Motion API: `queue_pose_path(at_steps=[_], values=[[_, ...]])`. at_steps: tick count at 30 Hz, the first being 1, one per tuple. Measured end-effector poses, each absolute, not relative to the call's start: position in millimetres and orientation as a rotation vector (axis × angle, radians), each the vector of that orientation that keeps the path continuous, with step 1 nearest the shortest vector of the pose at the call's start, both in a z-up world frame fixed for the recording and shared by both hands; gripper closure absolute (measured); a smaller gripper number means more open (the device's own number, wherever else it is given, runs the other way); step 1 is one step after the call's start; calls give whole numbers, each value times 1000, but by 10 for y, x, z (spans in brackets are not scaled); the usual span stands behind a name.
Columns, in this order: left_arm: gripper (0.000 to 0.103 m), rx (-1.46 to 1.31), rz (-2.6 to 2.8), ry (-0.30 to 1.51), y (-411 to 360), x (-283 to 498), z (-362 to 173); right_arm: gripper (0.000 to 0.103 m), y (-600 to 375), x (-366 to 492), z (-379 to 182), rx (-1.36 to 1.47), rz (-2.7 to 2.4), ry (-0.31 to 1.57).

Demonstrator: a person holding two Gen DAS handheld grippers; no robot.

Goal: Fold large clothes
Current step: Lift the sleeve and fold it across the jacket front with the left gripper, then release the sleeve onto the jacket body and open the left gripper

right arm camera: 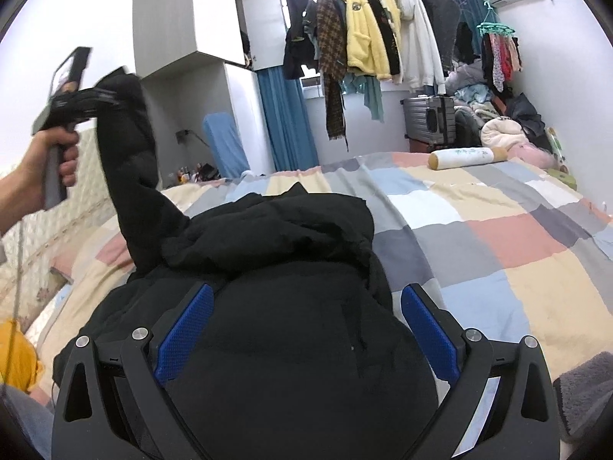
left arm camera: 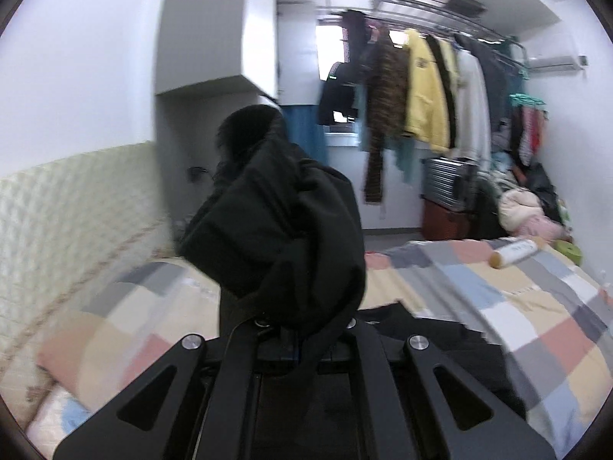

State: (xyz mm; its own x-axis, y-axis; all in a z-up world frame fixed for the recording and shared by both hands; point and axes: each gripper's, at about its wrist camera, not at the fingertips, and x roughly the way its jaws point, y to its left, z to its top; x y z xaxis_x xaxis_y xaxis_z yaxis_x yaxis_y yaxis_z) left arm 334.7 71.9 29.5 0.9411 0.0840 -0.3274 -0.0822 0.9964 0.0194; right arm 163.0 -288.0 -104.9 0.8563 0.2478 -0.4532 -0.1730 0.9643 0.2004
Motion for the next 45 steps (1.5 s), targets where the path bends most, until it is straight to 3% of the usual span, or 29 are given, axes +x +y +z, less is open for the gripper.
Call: queue_pose_path(at_steps=[9,24,33,39,40,41,43,44,45], values=[[99,16,-91,422,-266,3655,-372,3,-3018,1658,-1109,204,233,505],[100,-30,-191,667,-844,4008,-1639,3,-3063,1863,-1301,255,256,550],[97,-36,-181,703,-881,4010,-1602,3,-3026,1952,-1345,256,269,562],[80,-77,-156,718,-824,3943,-1507,3,-3033,1887,-1293,251,268,541],[72,-74,-153,717,-821,3907,-1467,3,-3041,1884,-1281,256,270,536],[54,-71,-151,714,-803,3890,-1462,3,-3047,1872,-1270,259,270,529],[29,-61,-146,682,-769,3771,-1386,3,-3043,1861,-1256,254,265,519],[23,-53,-140,661,-748,3715,-1360,3,-3039,1860,-1259,253,264,520],[23,-44,-137,637,-720,3644,-1312,3,-3032,1864,-1266,252,268,524]])
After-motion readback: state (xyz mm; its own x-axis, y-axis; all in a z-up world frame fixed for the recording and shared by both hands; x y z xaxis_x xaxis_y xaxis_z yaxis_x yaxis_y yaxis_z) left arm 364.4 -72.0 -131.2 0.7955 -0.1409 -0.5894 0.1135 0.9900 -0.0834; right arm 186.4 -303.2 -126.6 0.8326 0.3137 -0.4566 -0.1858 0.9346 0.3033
